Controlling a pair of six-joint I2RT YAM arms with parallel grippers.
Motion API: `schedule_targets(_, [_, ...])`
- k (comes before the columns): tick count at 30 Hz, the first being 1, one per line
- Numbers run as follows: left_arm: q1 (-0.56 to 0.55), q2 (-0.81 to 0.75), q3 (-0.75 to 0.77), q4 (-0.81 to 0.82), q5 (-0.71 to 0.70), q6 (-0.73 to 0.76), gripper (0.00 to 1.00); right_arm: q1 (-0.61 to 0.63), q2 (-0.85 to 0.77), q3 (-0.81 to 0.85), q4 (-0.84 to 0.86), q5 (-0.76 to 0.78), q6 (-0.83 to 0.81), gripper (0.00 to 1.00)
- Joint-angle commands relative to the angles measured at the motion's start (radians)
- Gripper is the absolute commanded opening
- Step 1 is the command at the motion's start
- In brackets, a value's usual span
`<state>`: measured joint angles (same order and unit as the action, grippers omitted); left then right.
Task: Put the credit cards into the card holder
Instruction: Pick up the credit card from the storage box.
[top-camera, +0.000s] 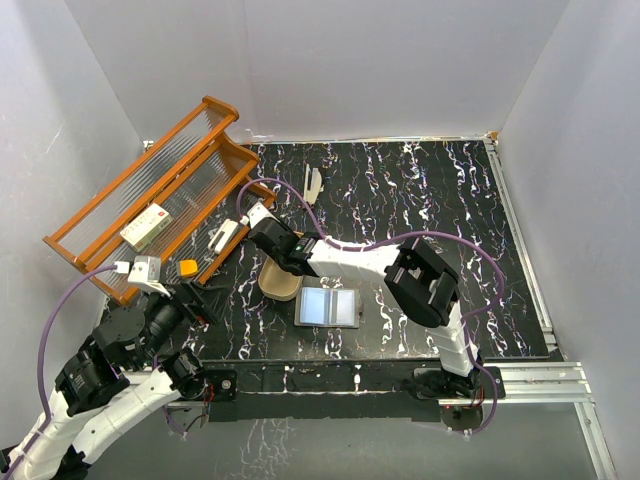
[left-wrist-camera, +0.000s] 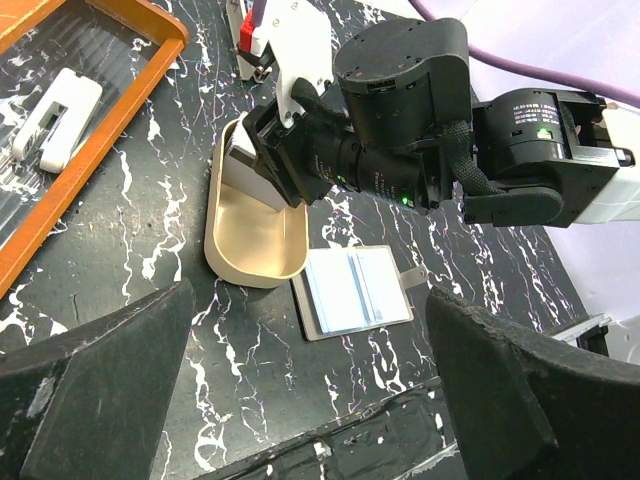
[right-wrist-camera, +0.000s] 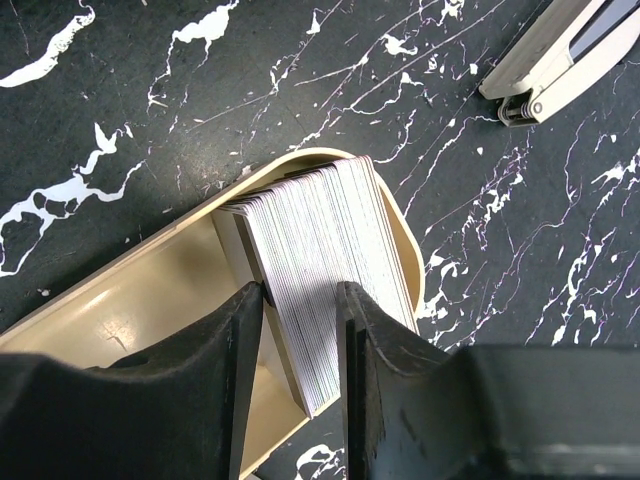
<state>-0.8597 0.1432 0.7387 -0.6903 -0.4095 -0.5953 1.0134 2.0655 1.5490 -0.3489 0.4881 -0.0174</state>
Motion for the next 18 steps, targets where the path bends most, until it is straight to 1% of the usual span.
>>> schedule_targets(1, [-0.001, 0.013, -0.002, -0.004, -0.02, -0.003, 0.99, -0.007, -0.043, 0.043, 0.016, 0.028, 0.003, 0.31])
schedule_targets(12, [-0.002, 0.016, -0.005, -0.001, -0.015, 0.0, 0.99, -0.007, -0.046, 0.062, 0.009, 0.03, -0.002, 0.23])
schedule_targets(18, [-0.002, 0.015, -0.005, 0.0, -0.017, 0.003, 0.99, -0.007, -0.057, 0.064, 0.008, 0.025, -0.005, 0.21])
